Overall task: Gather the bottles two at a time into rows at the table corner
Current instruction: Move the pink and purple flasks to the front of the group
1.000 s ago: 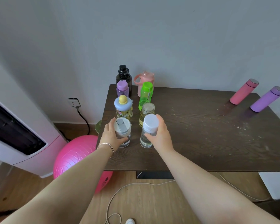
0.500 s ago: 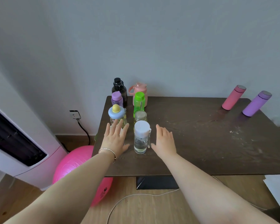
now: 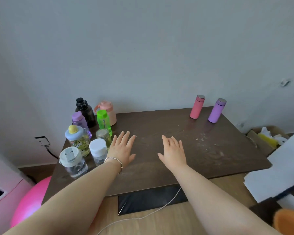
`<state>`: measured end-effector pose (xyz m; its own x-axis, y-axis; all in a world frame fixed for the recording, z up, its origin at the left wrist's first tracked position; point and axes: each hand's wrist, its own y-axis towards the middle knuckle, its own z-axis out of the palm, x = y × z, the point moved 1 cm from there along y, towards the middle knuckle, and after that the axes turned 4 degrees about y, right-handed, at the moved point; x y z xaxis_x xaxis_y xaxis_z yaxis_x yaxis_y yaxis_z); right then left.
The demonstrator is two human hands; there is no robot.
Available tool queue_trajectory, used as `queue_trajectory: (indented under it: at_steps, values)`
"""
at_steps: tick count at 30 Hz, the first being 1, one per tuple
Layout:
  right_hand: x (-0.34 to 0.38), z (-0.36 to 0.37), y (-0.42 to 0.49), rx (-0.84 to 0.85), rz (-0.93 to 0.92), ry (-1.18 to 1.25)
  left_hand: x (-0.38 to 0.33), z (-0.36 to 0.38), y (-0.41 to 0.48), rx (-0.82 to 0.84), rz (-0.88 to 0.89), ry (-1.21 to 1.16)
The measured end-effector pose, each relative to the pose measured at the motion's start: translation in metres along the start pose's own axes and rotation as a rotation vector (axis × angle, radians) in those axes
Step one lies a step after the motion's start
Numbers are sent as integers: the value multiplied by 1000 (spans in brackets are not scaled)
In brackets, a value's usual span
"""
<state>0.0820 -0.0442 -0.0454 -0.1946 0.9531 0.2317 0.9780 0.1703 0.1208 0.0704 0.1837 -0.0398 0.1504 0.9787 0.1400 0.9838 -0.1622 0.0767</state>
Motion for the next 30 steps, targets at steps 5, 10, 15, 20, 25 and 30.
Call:
queue_trajectory:
  at_steps: [5,10,15,20,25,30]
  values:
    - [-87,-31,-15,-23,98,-14,-86,-12,29,38,0,-63]
    - [-166,-55,-34,-41,180,-17,-161,-21,55,63,15,-56]
    - [-222,-75,-46,-83,243,-11,-219,-30,81,80,56,-51]
    - [-259,-84,-43,-98,305,13,-257,-38,111,61,111,-56]
    - [-284,-92,-22,-115,331,9,-275,-36,154,44,126,-77]
    - [-306,-95,23,-119,356,-25,-286,-30,212,27,141,-114]
